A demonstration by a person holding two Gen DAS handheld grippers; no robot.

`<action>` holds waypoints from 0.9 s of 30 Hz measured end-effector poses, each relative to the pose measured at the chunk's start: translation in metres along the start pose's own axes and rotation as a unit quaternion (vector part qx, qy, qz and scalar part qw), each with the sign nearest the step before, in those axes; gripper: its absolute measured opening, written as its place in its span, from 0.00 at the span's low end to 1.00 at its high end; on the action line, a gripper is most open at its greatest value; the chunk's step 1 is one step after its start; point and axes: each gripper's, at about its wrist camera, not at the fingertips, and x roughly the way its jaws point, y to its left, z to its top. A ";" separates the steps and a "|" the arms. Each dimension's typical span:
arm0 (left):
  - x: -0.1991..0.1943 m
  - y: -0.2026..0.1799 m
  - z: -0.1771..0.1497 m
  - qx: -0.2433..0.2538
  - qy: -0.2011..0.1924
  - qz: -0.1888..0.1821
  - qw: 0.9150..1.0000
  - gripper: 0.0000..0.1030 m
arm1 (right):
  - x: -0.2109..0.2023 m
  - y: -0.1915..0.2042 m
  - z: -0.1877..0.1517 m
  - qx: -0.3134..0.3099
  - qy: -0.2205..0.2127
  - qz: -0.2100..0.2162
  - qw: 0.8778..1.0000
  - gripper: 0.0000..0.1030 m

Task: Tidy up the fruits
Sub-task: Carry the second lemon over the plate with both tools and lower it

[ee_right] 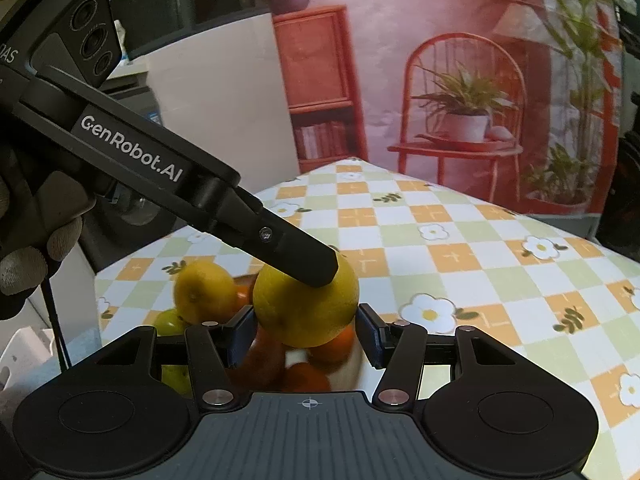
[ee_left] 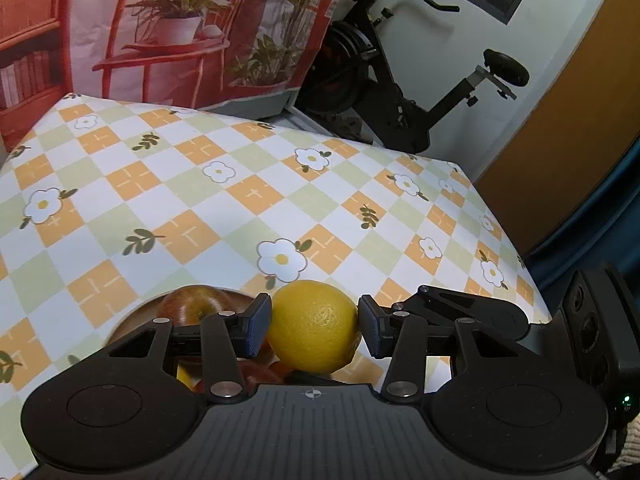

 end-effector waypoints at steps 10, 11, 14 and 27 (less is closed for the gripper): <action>-0.018 0.023 -0.008 -0.021 -0.012 0.014 1.000 0.48 | 0.021 0.026 0.012 -0.026 0.014 0.027 0.999 0.49; -0.019 0.025 -0.008 -0.022 -0.012 0.015 1.000 0.48 | 0.023 0.027 0.013 -0.027 0.016 0.028 0.999 0.49; -0.017 0.028 -0.009 -0.027 -0.012 0.016 0.999 0.47 | 0.028 0.030 0.014 -0.032 0.022 0.030 0.999 0.49; -0.018 0.044 -0.015 -0.051 -0.015 0.020 0.998 0.46 | 0.039 0.033 0.016 -0.052 0.036 0.029 0.998 0.49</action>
